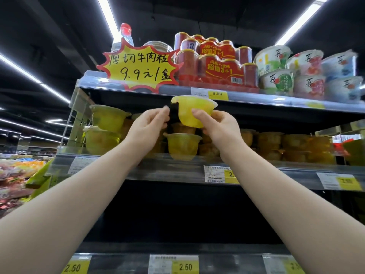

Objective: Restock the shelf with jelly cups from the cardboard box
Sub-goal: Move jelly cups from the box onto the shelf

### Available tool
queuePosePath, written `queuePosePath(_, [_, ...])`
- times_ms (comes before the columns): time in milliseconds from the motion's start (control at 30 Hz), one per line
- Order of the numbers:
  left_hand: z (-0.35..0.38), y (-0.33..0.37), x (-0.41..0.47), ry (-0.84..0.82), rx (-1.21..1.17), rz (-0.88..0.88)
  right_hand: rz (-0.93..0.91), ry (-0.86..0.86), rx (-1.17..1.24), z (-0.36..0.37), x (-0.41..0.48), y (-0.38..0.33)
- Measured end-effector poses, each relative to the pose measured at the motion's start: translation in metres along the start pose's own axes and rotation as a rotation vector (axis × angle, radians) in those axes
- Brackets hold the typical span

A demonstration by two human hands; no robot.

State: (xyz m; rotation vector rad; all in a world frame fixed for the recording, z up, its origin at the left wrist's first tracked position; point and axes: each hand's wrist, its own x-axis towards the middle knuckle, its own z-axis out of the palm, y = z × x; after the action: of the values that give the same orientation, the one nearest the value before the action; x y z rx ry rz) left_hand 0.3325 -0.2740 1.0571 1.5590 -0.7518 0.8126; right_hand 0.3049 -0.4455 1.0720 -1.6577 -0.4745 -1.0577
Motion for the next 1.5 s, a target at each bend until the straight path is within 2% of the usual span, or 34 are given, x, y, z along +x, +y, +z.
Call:
queuePosePath(100, [-0.001, -0.010, -0.005, 0.031, 0.208, 0.065, 0.042, 0.017, -0.056, 0.007, 0.008, 0.013])
queuePosePath(233, [-0.001, -0.011, -0.005, 0.008, 0.266, 0.069, 0.062, 0.002, -0.171, 0.018, 0.014, 0.027])
queuePosePath(600, [0.000, -0.014, -0.015, -0.017, 0.364, 0.177, -0.024, -0.054, -0.344, 0.020, 0.004, 0.023])
queuePosePath(700, [-0.001, -0.018, -0.023, -0.035, 0.491, 0.298, -0.148, -0.031, -0.449, 0.015, -0.012, 0.025])
queuePosePath(767, [-0.002, -0.022, -0.027, -0.041, 0.556, 0.377, -0.302, -0.003, -0.530, 0.012, -0.027, 0.031])
queuePosePath(867, [-0.001, -0.025, -0.029, -0.045, 0.578, 0.401, -0.444, -0.048, -0.610, 0.013, -0.043, 0.042])
queuePosePath(1033, [0.003, -0.023, -0.026, -0.068, 0.601, 0.367, -0.395, -0.067, -0.653, 0.014, -0.044, 0.043])
queuePosePath(1133, [0.001, -0.025, -0.028, -0.024, 0.577, 0.402, -0.389, -0.071, -0.677, 0.013, -0.047, 0.039])
queuePosePath(1267, [-0.006, -0.037, -0.051, -0.040, 0.595, 0.418, -0.323, -0.097, -0.816, 0.011, -0.069, 0.034])
queuePosePath(1400, [-0.021, -0.049, -0.090, -0.185, 0.856, 0.409, -0.202, -0.259, -1.019, 0.006, -0.111, 0.030])
queuePosePath(1500, [-0.041, -0.039, -0.127, -0.361, 1.019, 0.244, -0.119, -0.371, -1.094, -0.003, -0.141, 0.021])
